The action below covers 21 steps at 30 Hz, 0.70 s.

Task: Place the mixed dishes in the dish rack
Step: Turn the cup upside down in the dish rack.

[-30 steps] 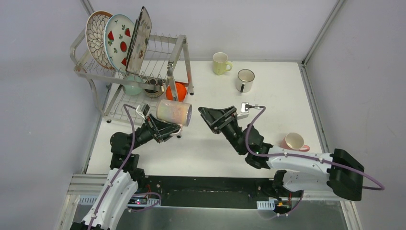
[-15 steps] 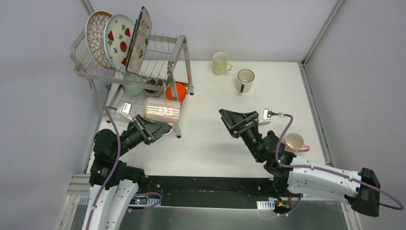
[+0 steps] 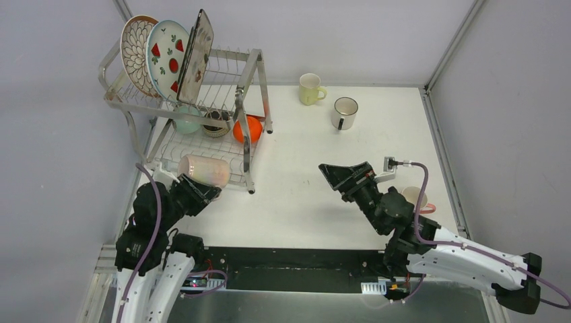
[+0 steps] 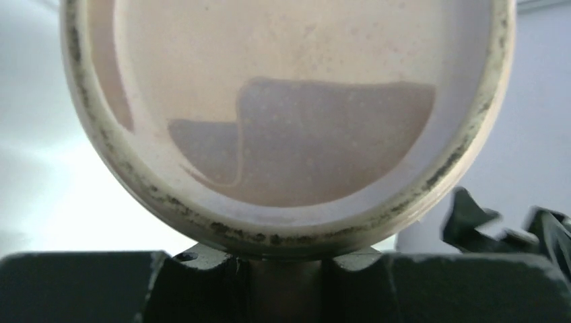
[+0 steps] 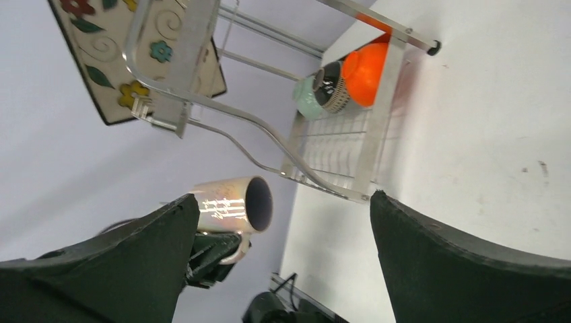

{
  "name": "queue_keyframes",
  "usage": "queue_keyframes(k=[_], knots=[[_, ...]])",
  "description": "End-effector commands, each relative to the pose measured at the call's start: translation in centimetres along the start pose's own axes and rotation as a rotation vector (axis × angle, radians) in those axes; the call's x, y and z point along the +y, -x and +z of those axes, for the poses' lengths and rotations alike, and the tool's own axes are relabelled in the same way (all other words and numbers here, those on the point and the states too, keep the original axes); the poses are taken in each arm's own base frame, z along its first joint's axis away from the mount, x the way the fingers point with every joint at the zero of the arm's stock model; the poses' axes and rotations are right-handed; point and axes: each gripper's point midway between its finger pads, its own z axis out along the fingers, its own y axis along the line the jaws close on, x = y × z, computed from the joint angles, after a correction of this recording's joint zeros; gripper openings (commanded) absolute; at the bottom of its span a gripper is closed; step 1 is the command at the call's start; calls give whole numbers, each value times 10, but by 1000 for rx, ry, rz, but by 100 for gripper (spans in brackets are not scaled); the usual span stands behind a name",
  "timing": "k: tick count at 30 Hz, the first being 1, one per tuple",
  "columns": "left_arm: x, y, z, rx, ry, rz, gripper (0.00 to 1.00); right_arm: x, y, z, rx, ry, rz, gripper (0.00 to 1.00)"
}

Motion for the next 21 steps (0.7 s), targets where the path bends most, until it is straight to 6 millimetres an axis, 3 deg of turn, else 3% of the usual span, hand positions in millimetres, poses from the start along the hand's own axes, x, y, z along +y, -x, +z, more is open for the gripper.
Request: queue_keyframes(k=[1, 8, 16, 21], knots=[[6, 48, -3, -219, 105, 123, 0, -2, 1, -14, 96, -72, -183, 100], [53, 76, 16, -322, 359, 150, 0, -8, 2, -28, 165, -90, -320, 100], [72, 114, 33, -426, 530, 236, 0, -3, 21, -36, 115, -65, -350, 100], [75, 125, 60, -423, 549, 288, 0, -1, 23, -36, 105, -59, -346, 100]])
